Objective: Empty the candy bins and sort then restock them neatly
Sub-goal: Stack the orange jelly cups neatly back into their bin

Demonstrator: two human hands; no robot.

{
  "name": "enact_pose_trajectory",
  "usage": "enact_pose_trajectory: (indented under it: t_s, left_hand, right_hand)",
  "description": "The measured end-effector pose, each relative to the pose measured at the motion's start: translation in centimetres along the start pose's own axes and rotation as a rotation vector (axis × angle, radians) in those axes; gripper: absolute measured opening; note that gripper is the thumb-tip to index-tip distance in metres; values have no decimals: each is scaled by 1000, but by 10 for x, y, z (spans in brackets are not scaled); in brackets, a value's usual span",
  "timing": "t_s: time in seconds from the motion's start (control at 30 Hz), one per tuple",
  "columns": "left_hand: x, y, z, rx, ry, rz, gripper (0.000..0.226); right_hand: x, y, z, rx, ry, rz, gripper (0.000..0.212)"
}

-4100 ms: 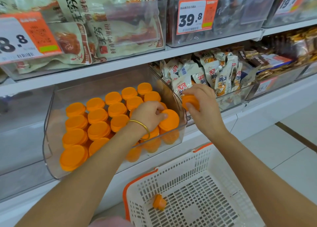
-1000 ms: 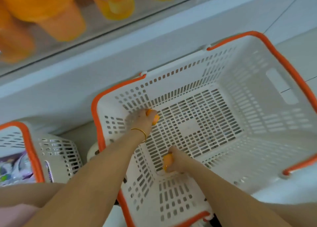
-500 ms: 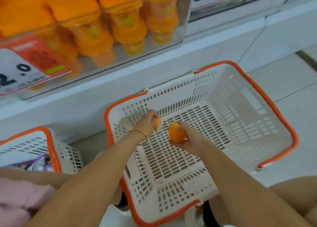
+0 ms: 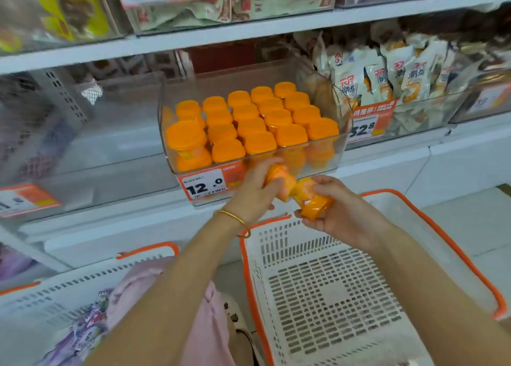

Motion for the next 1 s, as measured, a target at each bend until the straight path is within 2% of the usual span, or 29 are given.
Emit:
enact_pose_trajectory:
  t_s: [0.07,0.13,0.2,0.27,0.3,0.4,0.53,0.63,0.83,1.0]
  left_hand:
    - [-11,-32,-31,-45,110,-38,31]
    - [-22,-65,-65,-9,254,-117,34]
    - [-27,-96,-87,109,337,-228,44]
    - [-23,-123,-96,319,327,-345,52]
    - [-19,-132,-95,471,283,-380,54]
    - [-1,-135,-74,859,121,-348,50]
    - [12,-123,-57,1021,132,-307,45]
    - [18,-117,-54,1101,162,-304,45]
    - [14,-112,-55,1264,224,-326,46]
    - [12,-112,-55,1298,224,-346,46]
  right_hand:
    - [-3,27,27,-52,-54,65,46]
    - [0,48,58,-178,-152,57,40]
    - [9,60,97,-503,-330,-64,33]
    - [17,82,136,-976,-538,-177,44]
    - [22,96,146,-1149,-593,-179,53]
    - [47,131,148,-1432,-598,-72,66]
    - [77,144,134,-1755,-567,15,70]
    - [88,140,127,-1822,-542,58,77]
    - [88,132,125,-1736,-637,43,78]
    - [89,130,119,-1652,-687,32,78]
Point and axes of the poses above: each hand's wrist, its own x-axis towards the middle knuckle, its own y-axis out of the palm, z = x × y, the point moved 10 cm from there along x, towards the middle knuckle, and after that the axes turned 4 degrees about -y, right-handed, at the moved point
